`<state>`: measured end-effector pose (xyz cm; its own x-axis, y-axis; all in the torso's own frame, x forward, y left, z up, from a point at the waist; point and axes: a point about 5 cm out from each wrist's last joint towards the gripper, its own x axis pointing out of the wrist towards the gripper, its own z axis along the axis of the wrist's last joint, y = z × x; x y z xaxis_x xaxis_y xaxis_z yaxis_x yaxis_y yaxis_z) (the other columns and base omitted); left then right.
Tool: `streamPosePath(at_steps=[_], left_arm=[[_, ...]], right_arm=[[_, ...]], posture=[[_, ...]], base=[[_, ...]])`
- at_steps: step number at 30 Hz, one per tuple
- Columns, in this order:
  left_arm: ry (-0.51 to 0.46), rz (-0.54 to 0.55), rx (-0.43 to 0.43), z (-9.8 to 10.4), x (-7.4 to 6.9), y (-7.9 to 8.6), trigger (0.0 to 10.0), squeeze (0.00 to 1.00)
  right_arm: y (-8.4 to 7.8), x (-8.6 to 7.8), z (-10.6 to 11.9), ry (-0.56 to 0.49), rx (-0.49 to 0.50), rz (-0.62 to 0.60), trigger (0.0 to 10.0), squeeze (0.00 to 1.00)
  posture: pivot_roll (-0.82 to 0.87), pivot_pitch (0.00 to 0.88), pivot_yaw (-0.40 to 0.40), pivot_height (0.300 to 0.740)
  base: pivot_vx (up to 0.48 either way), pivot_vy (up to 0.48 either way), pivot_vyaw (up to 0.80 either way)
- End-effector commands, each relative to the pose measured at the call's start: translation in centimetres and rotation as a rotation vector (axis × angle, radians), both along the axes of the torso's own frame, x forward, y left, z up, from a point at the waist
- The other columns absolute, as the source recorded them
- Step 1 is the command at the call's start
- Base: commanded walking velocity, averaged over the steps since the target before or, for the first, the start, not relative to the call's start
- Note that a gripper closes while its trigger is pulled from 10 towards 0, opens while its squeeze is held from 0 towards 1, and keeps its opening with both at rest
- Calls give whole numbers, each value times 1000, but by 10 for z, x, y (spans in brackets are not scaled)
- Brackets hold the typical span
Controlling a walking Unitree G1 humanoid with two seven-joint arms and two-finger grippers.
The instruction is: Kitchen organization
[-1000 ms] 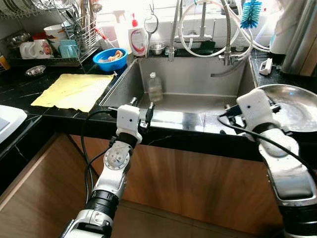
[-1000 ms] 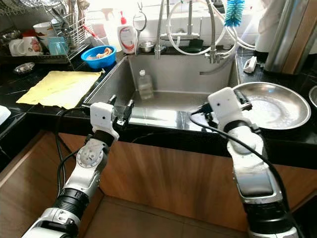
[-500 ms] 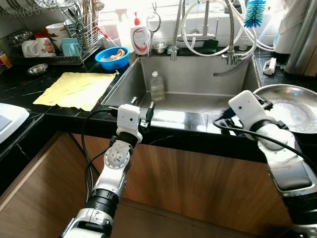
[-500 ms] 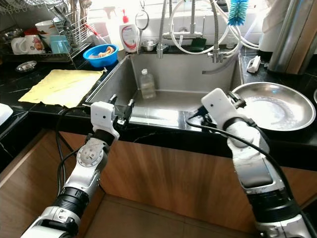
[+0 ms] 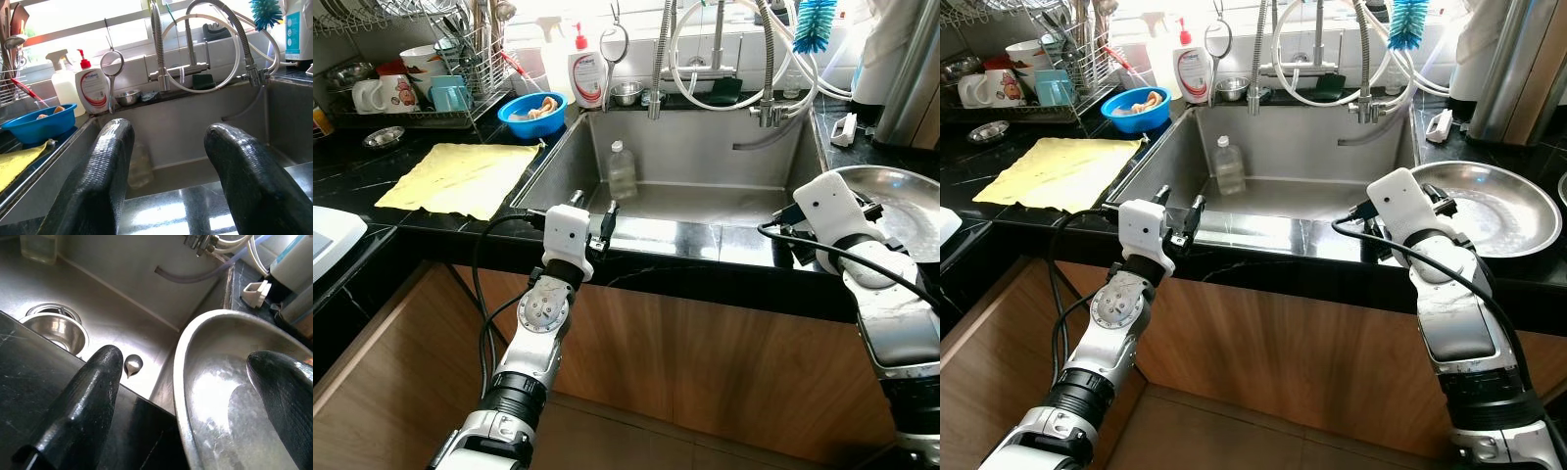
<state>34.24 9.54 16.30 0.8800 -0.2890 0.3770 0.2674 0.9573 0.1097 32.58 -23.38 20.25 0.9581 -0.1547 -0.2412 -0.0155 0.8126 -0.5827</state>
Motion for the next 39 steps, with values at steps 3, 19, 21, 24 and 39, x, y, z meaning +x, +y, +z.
streamPosePath(at_steps=[3, 19, 21, 24, 39], left_arm=[[13, 8, 14, 0, 3, 5, 10000, 0], [15, 2, 19, 0, 3, 5, 10000, 0], [16, 2, 19, 0, 3, 5, 10000, 0], [17, 1, 21, 0, 3, 6, 10000, 0], [22, -9, 24, 0, 4, 5, 10000, 0]], right_arm=[[-2, 1, -3, 26, 18, -32, 10000, 0], [0, 2, -5, 26, 28, -43, 0, 0], [1, 2, -5, 27, 28, -42, 0, 0], [2, 3, -5, 26, 27, -35, 0, 0], [6, 5, -5, 26, 32, -17, 0, 0]], posture=[[-310, 0, 151, 740], [-302, 0, 150, 740], [-302, 0, 150, 740], [-303, 0, 149, 740], [-298, 0, 146, 740]], base=[[0, 0, 0], [0, 0, 0], [0, 0, 0], [0, 0, 0], [0, 0, 0]])
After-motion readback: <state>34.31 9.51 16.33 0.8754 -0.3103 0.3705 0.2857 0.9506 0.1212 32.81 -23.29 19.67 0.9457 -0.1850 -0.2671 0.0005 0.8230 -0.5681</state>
